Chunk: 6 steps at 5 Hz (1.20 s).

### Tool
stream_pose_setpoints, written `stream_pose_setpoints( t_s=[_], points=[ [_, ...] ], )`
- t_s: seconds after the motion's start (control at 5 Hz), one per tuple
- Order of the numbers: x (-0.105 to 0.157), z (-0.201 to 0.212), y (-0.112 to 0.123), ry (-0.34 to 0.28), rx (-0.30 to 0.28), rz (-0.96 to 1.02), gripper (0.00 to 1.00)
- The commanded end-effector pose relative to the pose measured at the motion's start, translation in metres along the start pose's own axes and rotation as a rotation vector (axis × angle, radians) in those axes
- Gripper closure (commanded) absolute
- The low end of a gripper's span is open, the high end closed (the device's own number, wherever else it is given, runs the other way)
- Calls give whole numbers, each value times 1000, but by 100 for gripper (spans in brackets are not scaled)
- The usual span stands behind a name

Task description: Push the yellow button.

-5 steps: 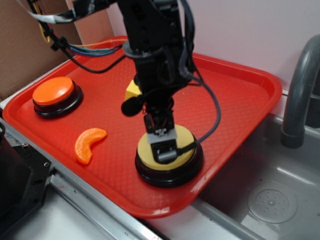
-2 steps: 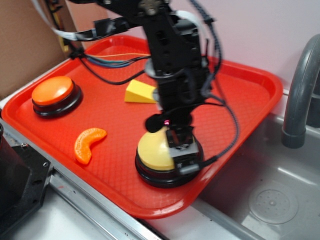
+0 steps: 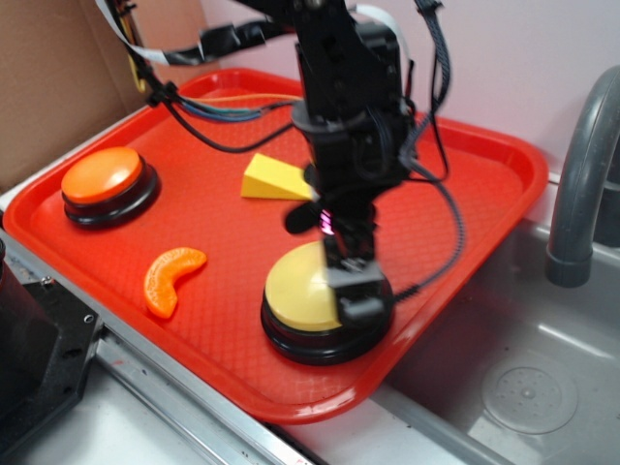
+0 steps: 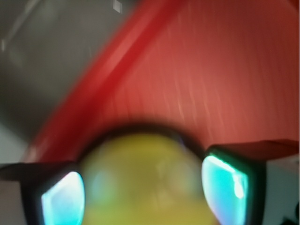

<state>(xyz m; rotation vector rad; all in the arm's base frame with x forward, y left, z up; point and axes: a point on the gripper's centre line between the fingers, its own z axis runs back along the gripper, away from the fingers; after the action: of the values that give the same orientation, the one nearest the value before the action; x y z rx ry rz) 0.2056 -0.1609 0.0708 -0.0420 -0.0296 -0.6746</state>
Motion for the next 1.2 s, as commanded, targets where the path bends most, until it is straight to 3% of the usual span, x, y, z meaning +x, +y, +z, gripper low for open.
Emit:
stream_pose_setpoints(
  t_s=[0.0,0.4,1.0],
  points=[
    [2,92,2,-116,65,-60,0],
    [-6,97,-1,-83,36,-62,0],
    [-23,109,-9,-59,59,-119,0]
  ],
)
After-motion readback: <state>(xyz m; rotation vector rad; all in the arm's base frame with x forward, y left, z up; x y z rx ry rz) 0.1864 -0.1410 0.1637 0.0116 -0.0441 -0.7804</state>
